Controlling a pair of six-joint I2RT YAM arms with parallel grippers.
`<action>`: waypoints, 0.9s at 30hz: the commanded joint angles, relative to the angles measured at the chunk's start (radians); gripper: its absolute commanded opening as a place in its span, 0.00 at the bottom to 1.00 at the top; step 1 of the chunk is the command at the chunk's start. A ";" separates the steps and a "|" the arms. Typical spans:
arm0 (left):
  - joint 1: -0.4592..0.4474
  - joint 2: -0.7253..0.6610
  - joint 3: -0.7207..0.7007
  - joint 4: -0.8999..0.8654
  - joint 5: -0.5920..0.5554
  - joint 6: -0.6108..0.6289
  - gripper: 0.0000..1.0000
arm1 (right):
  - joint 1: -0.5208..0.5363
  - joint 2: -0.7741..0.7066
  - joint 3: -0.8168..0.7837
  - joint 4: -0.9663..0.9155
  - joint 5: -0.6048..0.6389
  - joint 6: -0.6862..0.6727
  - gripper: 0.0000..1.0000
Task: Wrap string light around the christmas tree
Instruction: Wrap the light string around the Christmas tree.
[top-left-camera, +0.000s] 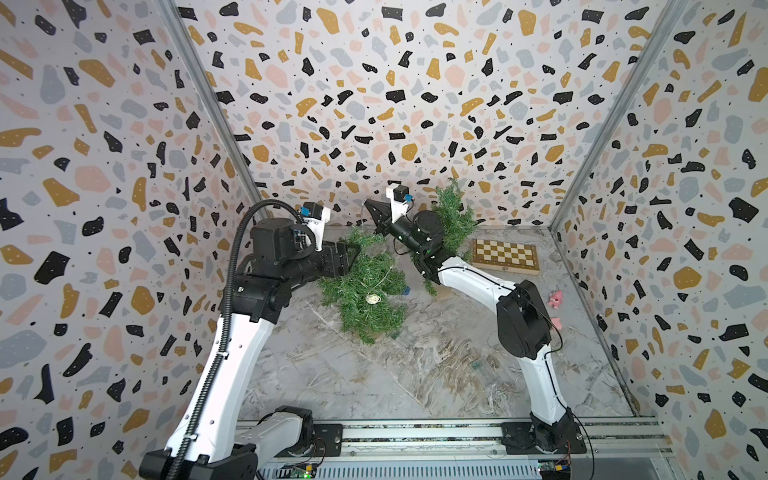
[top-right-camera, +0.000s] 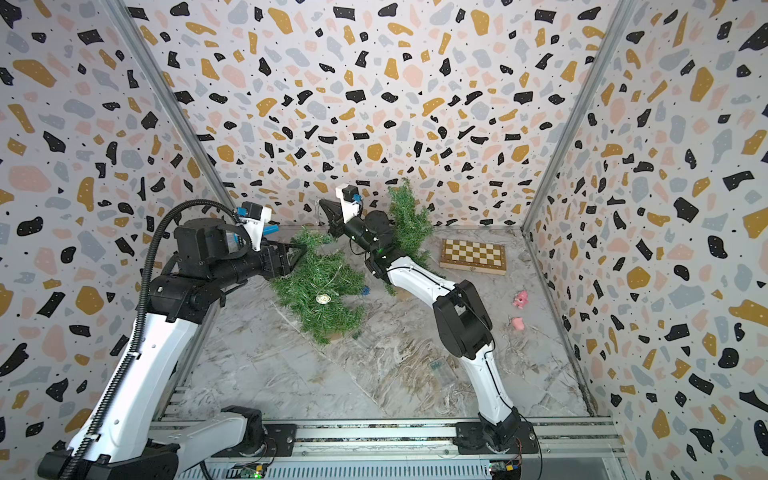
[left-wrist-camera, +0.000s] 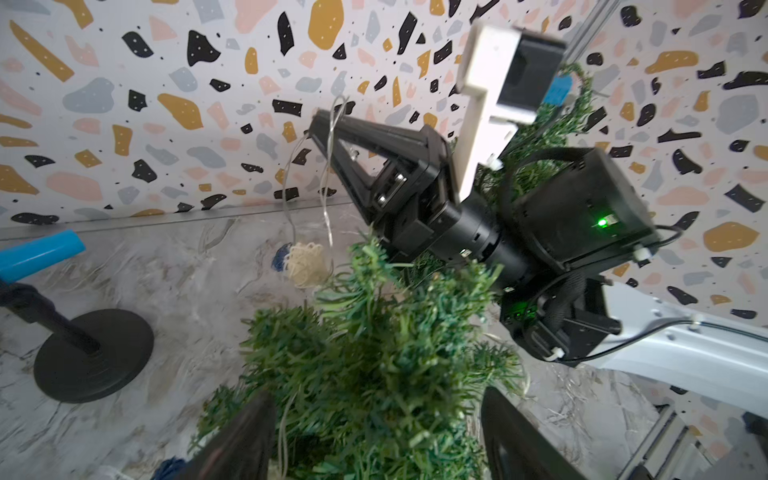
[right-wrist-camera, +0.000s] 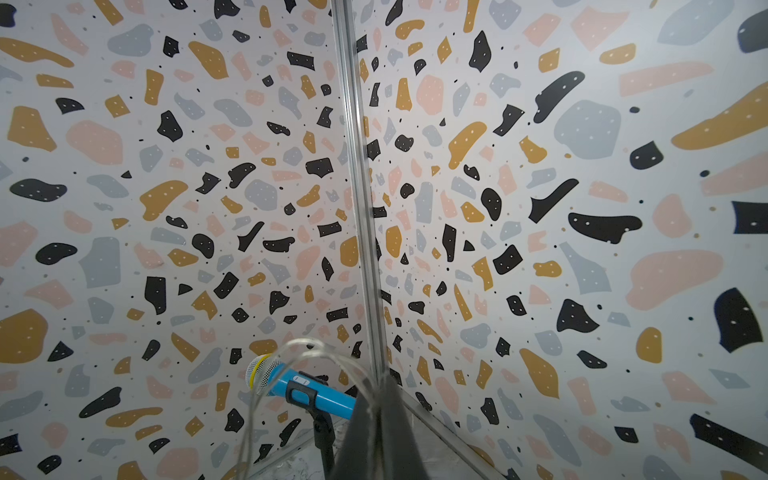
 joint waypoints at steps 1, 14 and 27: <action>0.002 0.003 0.077 0.016 0.088 0.000 0.78 | -0.001 -0.015 0.014 0.010 -0.014 0.019 0.00; 0.071 0.175 0.133 0.135 0.008 0.056 0.72 | -0.017 0.018 0.050 -0.018 -0.060 0.046 0.00; 0.157 0.341 0.125 0.302 0.103 0.264 0.72 | -0.037 0.086 0.136 -0.006 -0.186 0.151 0.00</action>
